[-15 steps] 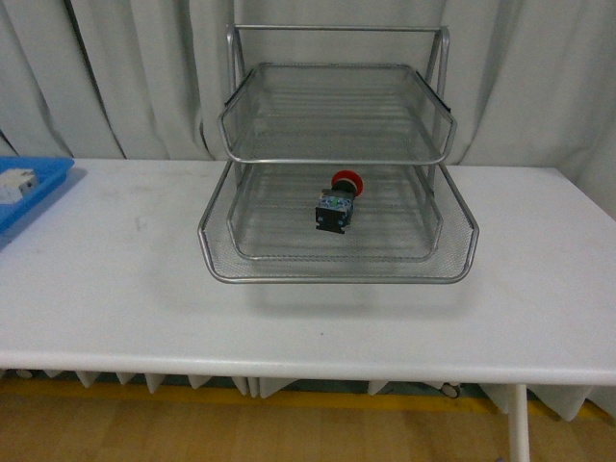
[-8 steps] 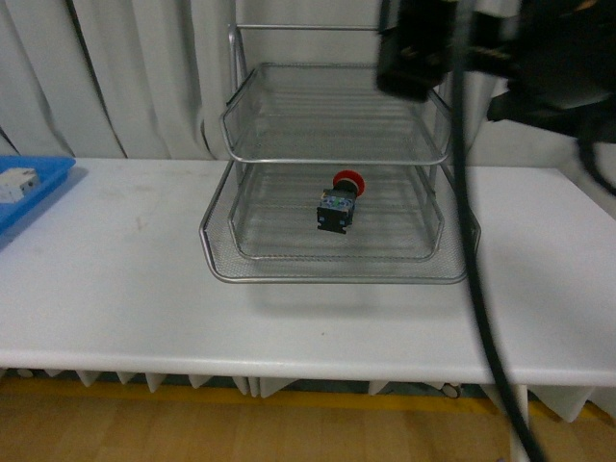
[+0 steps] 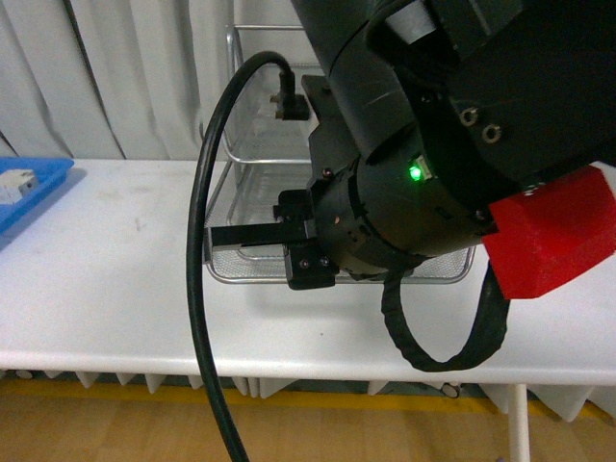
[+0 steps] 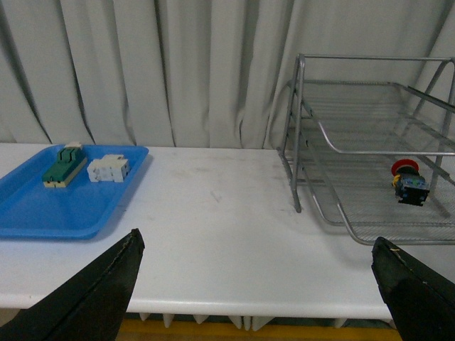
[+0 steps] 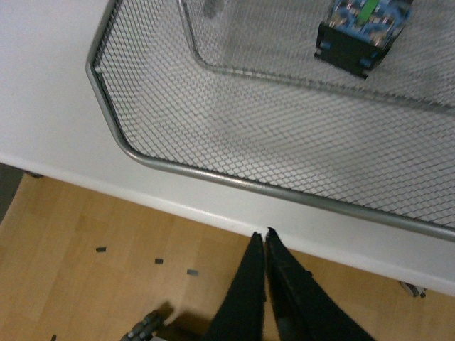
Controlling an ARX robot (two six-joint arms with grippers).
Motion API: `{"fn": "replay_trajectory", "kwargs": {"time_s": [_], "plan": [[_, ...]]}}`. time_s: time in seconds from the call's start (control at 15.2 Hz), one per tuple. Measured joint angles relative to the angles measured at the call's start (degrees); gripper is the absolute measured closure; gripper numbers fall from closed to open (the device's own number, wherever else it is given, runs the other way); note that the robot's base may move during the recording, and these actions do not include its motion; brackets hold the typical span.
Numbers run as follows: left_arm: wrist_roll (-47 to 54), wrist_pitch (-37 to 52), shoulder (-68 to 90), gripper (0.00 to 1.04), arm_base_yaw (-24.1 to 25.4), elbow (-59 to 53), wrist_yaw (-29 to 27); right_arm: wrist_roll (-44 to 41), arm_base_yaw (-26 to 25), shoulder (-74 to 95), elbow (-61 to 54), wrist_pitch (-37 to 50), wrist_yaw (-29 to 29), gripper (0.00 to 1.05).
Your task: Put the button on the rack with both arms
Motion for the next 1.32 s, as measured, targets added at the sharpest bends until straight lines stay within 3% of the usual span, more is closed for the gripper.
{"fn": "replay_trajectory", "kwargs": {"time_s": [0.13,1.32], "plan": [[0.0,0.0,0.0,0.07,0.0,0.0,0.0,1.2,0.5,2.6,0.4,-1.8,-1.3,1.03],[0.0,0.0,0.0,0.07,0.0,0.0,0.0,0.9,-7.4,14.0,14.1,-7.2,0.7,1.03]]}}
